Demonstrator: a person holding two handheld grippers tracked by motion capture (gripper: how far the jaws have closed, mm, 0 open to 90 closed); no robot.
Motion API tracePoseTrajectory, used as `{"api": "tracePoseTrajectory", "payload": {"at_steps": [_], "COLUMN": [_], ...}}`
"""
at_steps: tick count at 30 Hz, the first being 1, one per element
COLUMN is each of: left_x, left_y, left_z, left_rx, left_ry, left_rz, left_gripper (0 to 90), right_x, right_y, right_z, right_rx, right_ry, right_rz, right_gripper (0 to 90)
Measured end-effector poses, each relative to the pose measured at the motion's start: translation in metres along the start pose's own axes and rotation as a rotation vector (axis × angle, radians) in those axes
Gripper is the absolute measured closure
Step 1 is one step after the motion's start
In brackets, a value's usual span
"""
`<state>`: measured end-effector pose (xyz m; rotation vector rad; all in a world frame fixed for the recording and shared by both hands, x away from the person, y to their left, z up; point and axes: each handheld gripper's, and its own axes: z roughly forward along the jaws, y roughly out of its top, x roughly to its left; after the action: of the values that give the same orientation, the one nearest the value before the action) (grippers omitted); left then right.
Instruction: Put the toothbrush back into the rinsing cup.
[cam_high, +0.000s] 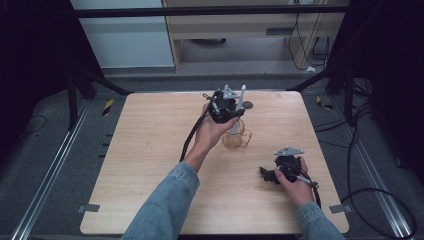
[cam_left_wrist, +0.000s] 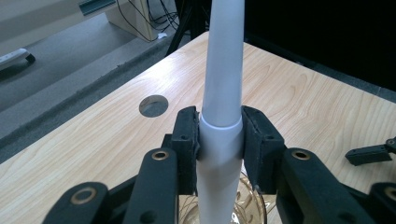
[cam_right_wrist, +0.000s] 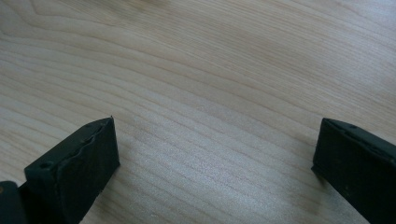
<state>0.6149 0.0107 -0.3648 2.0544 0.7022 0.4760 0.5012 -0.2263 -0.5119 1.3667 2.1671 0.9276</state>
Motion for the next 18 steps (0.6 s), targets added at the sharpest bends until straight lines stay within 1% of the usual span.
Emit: {"api": "tracePoseTrajectory", "payload": {"at_steps": [7,18], "left_x": [0.003,0.003], "left_y": [-0.009,-0.012], "left_z": [0.005,0.011], "left_rx": [0.014,0.021], "left_ry": [-0.004,-0.008], "left_rz": [-0.024,-0.03], "left_gripper": [67.9,67.8], "right_x": [0.0,0.0], "right_y": [0.0,0.0], "right_z": [0.0,0.0], "right_rx": [0.001,0.001], "right_ry": [0.0,0.0], "right_rz": [0.001,0.001], "right_gripper": [0.4,0.4]}}
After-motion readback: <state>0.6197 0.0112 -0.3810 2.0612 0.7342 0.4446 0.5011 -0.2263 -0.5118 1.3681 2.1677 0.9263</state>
